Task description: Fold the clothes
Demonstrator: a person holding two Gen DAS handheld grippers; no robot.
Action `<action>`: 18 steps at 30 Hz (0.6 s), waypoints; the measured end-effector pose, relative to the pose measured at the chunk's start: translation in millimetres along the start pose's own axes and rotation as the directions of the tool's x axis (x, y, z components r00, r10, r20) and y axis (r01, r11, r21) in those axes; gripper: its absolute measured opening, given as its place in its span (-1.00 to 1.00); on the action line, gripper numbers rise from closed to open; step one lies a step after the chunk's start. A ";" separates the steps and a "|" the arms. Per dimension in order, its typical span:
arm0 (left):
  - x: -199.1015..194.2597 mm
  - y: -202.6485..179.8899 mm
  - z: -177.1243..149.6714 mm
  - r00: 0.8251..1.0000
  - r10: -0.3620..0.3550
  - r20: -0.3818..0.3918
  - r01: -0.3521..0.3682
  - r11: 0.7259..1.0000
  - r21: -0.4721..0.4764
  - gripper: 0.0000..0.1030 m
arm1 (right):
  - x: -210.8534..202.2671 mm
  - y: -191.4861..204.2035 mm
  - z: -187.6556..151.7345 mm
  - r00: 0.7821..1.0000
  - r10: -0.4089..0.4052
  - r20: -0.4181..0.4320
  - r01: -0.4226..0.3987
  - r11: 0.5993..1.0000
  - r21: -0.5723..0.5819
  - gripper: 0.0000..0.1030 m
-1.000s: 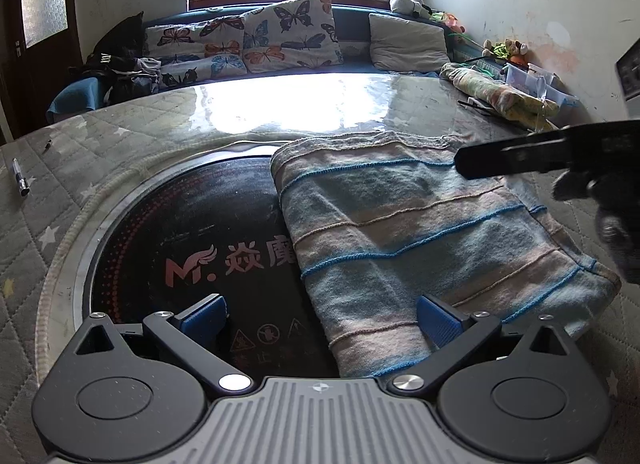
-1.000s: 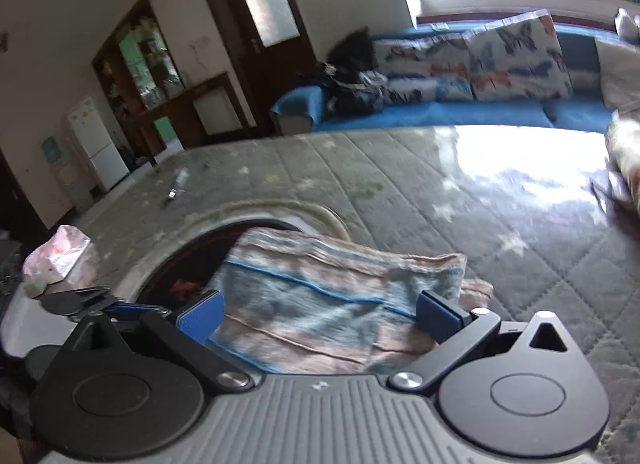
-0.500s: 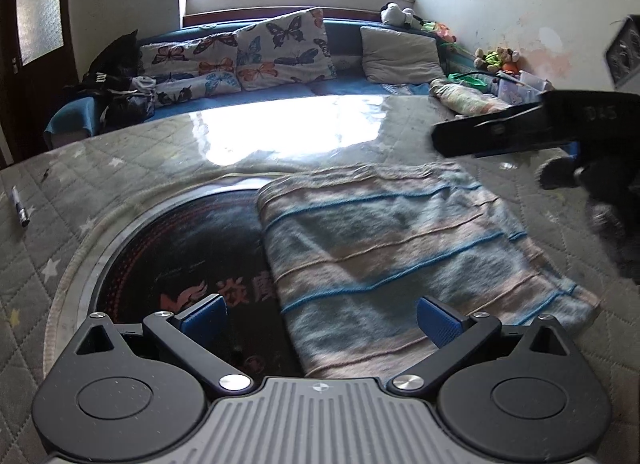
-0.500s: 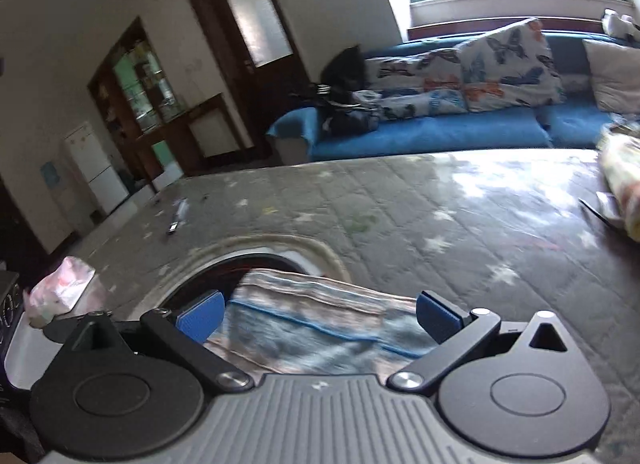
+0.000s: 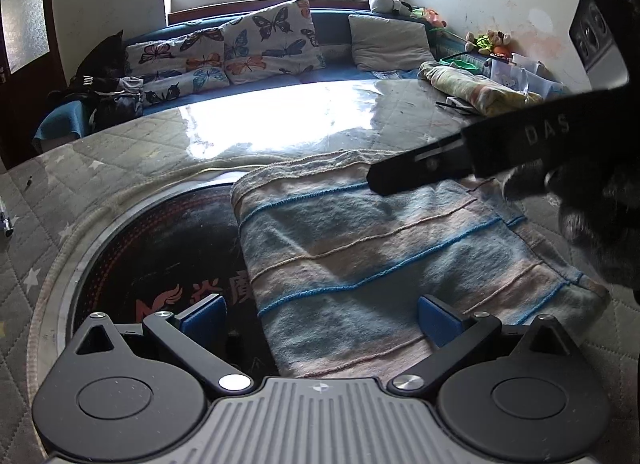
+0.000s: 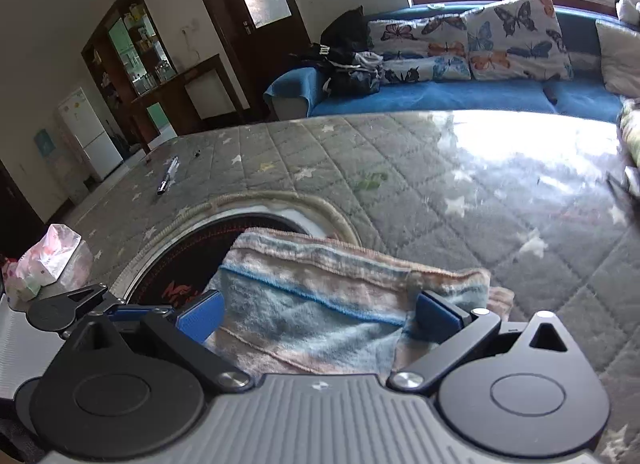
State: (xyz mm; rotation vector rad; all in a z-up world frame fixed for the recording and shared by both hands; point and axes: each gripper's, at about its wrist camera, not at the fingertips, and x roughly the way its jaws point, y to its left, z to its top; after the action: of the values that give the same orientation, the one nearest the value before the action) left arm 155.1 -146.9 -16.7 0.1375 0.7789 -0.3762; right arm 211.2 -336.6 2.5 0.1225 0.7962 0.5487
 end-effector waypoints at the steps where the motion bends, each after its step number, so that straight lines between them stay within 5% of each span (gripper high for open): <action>1: -2.8 -0.9 0.8 1.000 -0.001 0.006 0.001 1.000 0.002 1.00 | -1.4 1.6 2.6 1.000 -0.007 0.006 0.008 1.000 -0.010 1.00; 6: -14.6 -6.9 5.5 0.998 -0.029 0.050 0.028 1.000 0.007 1.00 | 5.4 4.8 14.5 0.998 -0.058 0.000 0.057 0.997 -0.046 1.00; 18: 5.8 -11.7 -2.5 1.000 -0.029 -0.005 0.029 0.999 0.030 1.00 | 40.2 -7.5 9.3 0.965 -0.249 -0.086 0.243 0.967 -0.074 1.00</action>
State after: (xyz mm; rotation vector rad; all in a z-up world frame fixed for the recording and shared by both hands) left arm 152.7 -158.6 -22.4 0.1558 0.7809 -0.4155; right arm 243.8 -321.5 -19.2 -0.0608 0.8718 0.3451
